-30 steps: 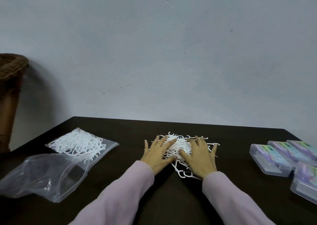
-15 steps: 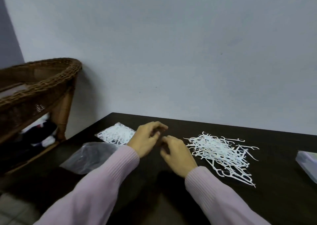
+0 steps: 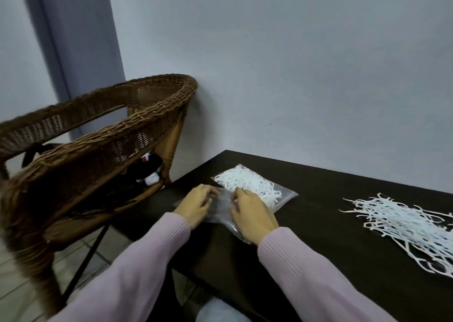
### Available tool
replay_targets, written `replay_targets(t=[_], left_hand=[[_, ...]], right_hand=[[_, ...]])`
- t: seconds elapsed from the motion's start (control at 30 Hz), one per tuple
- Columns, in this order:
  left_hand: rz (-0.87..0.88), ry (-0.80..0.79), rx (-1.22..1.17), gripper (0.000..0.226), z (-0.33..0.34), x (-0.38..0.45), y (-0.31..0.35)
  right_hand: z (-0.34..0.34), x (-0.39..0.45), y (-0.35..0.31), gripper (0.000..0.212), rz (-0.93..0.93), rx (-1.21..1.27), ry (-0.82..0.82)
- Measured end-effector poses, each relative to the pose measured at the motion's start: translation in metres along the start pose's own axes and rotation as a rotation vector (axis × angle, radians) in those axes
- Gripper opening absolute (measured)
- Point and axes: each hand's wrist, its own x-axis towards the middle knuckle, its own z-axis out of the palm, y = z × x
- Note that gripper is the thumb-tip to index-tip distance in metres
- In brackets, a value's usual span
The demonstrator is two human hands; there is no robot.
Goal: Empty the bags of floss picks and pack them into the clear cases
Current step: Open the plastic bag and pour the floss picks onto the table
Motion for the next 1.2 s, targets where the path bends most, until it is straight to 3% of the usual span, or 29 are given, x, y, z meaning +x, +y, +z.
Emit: replay_targets(t=[0.13,0.23,0.37,0.43,0.53,0.7,0.77,0.9,1.0,1.2], left_hand=[[-0.042,-0.085,0.049,0.041,0.011,-0.004,-0.017],[-0.108,-0.105,0.153,0.050,0.011,-0.001,-0.022],[-0.169,-0.169,0.199,0.052,0.006,0.003,-0.023],[-0.193,-0.171,0.211,0.050,0.005,0.003,-0.023],[-0.230,-0.167,0.240,0.046,0.005,0.004,-0.022],[-0.334,-0.172,0.323,0.052,0.004,0.005,-0.025],[-0.332,-0.148,0.342,0.054,0.004,0.005,-0.027],[-0.350,-0.130,0.315,0.056,0.005,0.003,-0.025],[-0.360,-0.129,0.267,0.051,0.007,0.005,-0.026],[-0.449,-0.084,0.400,0.066,-0.001,0.005,-0.026]], right_hand=[[0.017,-0.007,0.008,0.056,-0.034,-0.128,-0.212],[0.026,-0.008,0.014,0.059,-0.011,-0.160,-0.422],[0.031,-0.005,0.017,0.059,-0.015,-0.169,-0.484],[0.028,-0.003,0.018,0.056,-0.007,-0.019,-0.453],[0.023,-0.005,0.020,0.036,0.022,0.296,-0.272],[0.019,-0.011,0.025,0.028,0.007,0.361,-0.085],[0.015,-0.010,0.030,0.022,-0.006,0.263,-0.107],[0.015,-0.012,0.032,0.040,0.013,0.063,-0.244],[0.012,-0.014,0.031,0.045,0.009,0.022,-0.271],[0.013,-0.013,0.041,0.050,0.046,0.025,-0.265]])
